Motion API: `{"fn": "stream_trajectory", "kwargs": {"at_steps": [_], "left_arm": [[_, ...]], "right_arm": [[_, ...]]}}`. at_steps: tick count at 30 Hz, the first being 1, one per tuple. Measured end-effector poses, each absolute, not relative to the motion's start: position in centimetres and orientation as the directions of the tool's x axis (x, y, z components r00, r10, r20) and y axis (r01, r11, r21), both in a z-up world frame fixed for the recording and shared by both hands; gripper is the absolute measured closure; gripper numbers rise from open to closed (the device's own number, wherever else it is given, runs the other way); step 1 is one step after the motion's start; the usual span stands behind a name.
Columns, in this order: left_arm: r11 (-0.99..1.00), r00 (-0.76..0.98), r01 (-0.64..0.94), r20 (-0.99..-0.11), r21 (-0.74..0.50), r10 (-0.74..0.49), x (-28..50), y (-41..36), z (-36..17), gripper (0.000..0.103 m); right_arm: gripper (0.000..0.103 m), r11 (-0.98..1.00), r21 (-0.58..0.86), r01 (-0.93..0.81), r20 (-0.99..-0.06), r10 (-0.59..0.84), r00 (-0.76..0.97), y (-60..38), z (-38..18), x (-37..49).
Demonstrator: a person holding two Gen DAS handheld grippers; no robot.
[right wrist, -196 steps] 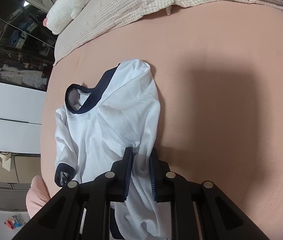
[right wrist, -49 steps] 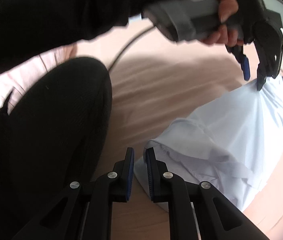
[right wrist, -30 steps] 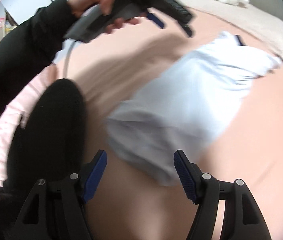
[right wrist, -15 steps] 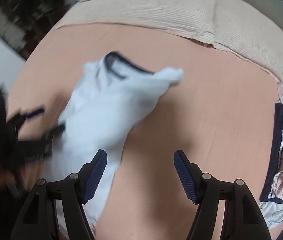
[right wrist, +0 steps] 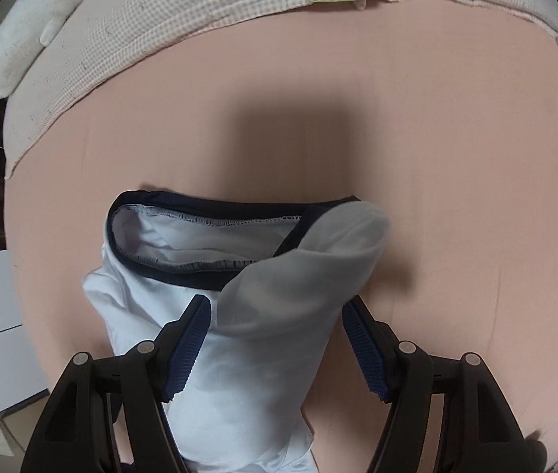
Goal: Fold clothes
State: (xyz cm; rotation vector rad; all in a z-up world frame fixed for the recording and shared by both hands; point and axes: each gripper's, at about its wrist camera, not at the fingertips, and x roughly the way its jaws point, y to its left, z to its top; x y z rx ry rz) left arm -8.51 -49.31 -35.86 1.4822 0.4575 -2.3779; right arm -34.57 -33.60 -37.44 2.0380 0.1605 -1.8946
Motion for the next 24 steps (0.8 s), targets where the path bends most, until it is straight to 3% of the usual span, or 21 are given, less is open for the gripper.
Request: {"fn": "stream_trajectory", "kwargs": {"at_steps": [8,14,17,19,24], "left_arm": [[-0.937,-0.450,0.342,-0.888,-0.075,-0.093,-9.3,-49.6,-33.3,0.016],[-0.960,-0.558,0.263,-0.827,-0.096,-0.070,-10.8,-50.8,-29.5,0.016],[-0.969,-0.535,0.169,-0.843,-0.178,0.062,-13.3,-50.3,-30.1,0.015],[-0.966,-0.509,0.105,-0.847,-0.238,0.153,-15.0,-49.9,-30.7,0.015],[-0.966,-0.456,0.051,-0.866,-0.253,0.203,-17.2,-48.3,-32.5,0.014]], "right_arm": [[0.034,-0.915,0.087,0.394,-0.996,-0.087,0.019,-34.7,-35.0,-34.4],[0.034,-0.928,0.141,0.345,-0.989,-0.120,0.082,-33.6,-35.3,-36.0],[0.037,-0.928,0.179,0.328,-0.982,-0.147,0.121,-33.4,-35.7,-36.3],[0.047,-0.922,0.203,0.330,-0.977,-0.167,0.134,-33.4,-35.8,-36.5],[0.050,-0.900,0.216,0.378,-0.973,-0.169,0.154,-33.9,-36.1,-36.7]]}}
